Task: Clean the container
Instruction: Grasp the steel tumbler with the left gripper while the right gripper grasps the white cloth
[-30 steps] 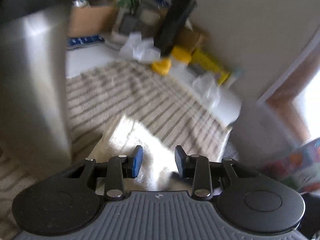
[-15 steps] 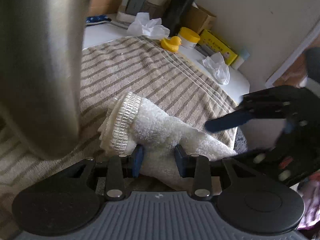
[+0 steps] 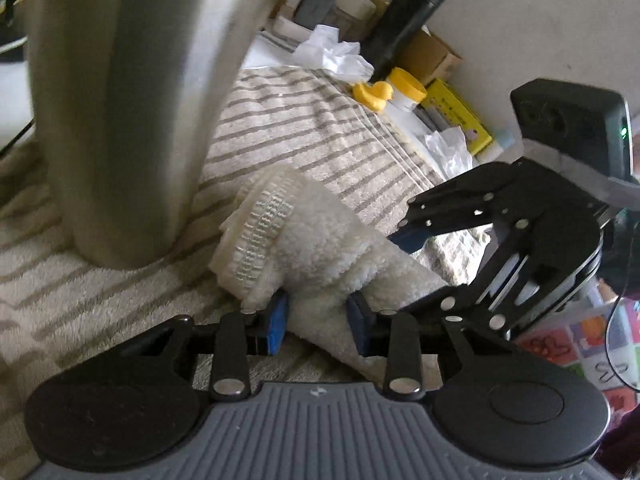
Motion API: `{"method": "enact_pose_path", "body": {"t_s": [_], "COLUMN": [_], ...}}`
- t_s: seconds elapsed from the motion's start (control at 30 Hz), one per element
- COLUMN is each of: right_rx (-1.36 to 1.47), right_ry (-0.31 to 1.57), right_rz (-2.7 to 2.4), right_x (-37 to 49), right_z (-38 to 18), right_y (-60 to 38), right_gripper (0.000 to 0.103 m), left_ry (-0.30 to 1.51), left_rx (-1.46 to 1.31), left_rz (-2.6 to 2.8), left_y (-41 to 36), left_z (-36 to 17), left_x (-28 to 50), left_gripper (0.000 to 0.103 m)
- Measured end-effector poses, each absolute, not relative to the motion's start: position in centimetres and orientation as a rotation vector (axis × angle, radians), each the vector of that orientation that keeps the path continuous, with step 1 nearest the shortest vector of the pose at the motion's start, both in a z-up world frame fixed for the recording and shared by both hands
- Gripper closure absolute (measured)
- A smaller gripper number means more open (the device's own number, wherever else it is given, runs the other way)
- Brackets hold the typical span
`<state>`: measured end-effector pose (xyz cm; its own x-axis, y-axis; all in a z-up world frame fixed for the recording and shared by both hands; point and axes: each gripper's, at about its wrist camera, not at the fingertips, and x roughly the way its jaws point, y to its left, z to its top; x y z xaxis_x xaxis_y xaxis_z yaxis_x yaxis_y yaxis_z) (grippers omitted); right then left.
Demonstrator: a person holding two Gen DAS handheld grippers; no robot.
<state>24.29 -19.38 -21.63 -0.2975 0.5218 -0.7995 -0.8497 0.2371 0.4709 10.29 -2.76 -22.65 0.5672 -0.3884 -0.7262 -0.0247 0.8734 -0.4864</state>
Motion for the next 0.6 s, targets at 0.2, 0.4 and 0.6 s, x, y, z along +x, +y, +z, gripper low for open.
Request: {"method": "enact_pose_path", "body": {"t_s": [0.2,0.4,0.6], "right_rx": [-0.276,-0.053,-0.174], "right_ry": [1.285,1.36,1.319], "right_rz": [1.439,1.319,1.168], "right_x": [25.0,25.5,22.5], "right_z": [-22.4,-23.3,-21.7], "right_y": [-19.2,-20.2,-18.4], "right_gripper": [0.048,0.066,0.067], "left_ry": [0.973,0.969,0.976], "left_rx": [-0.526,-0.517,-0.473], "left_rz": [-0.208,-0.204,-0.19], "left_y": [-1.7,-0.2,1.1], "left_z": [-22.8,-21.3,-19.8], "left_x": [10.0,8.5,5.9], "left_gripper": [0.074,0.073,0.073]}}
